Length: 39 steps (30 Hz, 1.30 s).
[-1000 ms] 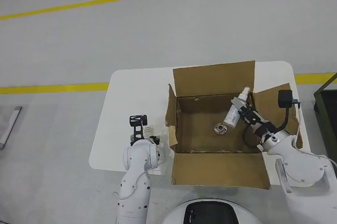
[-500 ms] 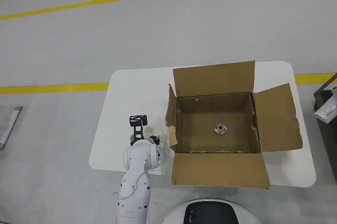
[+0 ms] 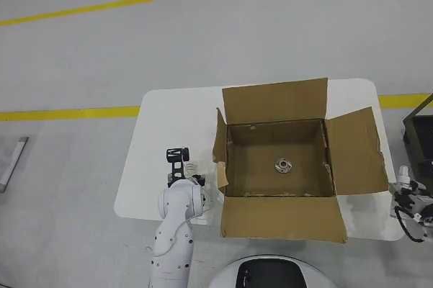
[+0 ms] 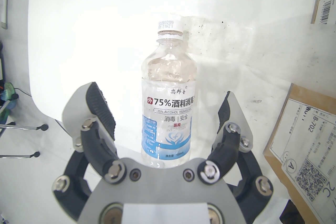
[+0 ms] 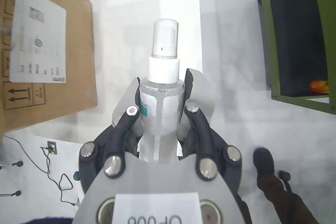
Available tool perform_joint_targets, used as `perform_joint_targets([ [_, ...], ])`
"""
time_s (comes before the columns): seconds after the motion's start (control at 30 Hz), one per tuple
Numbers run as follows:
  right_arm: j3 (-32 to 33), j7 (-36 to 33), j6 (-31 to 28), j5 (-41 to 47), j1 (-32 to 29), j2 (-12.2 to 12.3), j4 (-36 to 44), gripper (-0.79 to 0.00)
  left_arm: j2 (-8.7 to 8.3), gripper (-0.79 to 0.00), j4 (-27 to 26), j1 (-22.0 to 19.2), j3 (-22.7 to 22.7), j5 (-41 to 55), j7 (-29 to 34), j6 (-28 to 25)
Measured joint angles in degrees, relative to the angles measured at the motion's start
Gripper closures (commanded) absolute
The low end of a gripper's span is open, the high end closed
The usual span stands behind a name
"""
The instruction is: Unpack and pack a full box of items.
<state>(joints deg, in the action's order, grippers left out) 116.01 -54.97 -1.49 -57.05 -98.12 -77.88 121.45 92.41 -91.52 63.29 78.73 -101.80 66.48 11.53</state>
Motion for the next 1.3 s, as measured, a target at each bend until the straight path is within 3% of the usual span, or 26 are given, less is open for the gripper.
perform_joint_targets([
  [0.13, -3.6, 1.5, -0.1, -3.1, 0.0, 0.1, -2.7, -0.018, 0.00, -0.785, 0.0, 0.0, 0.0, 0.0, 0.0, 0.0],
  [0.17, -4.3, 1.5, -0.3, -3.9, 0.1, 0.2, -3.3, -0.105, 0.00, -0.785, 0.0, 0.0, 0.0, 0.0, 0.0, 0.0],
  [0.27, -6.1, 1.0, -0.4, -5.6, 0.8, 0.4, -4.6, -0.231, 0.00, -0.785, 0.0, 0.0, 0.0, 0.0, 0.0, 0.0],
  [0.53, -8.7, 0.2, -0.1, -7.4, 2.4, 0.8, -7.3, -0.440, 0.00, -0.785, 0.0, 0.0, 0.0, 0.0, 0.0, 0.0],
  [0.8, -8.8, 0.2, 1.2, -6.2, 3.4, 1.2, -6.9, -0.529, 0.00, -0.785, 0.0, 0.0, 0.0, 0.0, 0.0, 0.0],
  [0.87, -7.1, 1.9, 3.5, -4.3, 4.0, 1.2, -5.4, -0.517, 0.00, -0.785, 0.0, 0.0, 0.0, 0.0, 0.0, 0.0],
  [0.93, -4.4, 4.9, 7.2, -1.7, 5.0, 1.1, -2.7, -0.369, 0.00, -0.785, 0.0, 0.0, 0.0, 0.0, 0.0, 0.0],
  [0.97, -3.1, 6.8, 9.0, -0.4, 5.7, 1.0, -1.2, -0.342, 0.00, -0.785, 0.0, 0.0, 0.0, 0.0, 0.0, 0.0],
  [1.0, -1.9, 9.0, 10.4, 0.9, 6.3, 1.0, 0.1, -0.111, 0.00, -0.785, 0.0, 0.0, 0.0, 0.0, 0.0, 0.0],
  [1.03, -0.7, 12.1, 11.7, 2.9, 7.1, 0.9, 1.9, 0.000, 0.00, -0.785, 0.0, 0.0, 0.0, 0.0, 0.0, 0.0],
  [1.13, 0.3, 17.6, 11.6, 9.2, 9.2, 0.7, 7.0, 0.000, 0.00, -0.785, 0.0, 0.0, 0.0, 0.0, 0.0, 0.0],
  [1.3, -3.7, 18.4, 8.9, 12.5, 12.4, 1.0, 12.6, 0.000, 0.00, -0.785, 0.0, 0.0, 0.0, 0.0, 0.0, 0.0],
])
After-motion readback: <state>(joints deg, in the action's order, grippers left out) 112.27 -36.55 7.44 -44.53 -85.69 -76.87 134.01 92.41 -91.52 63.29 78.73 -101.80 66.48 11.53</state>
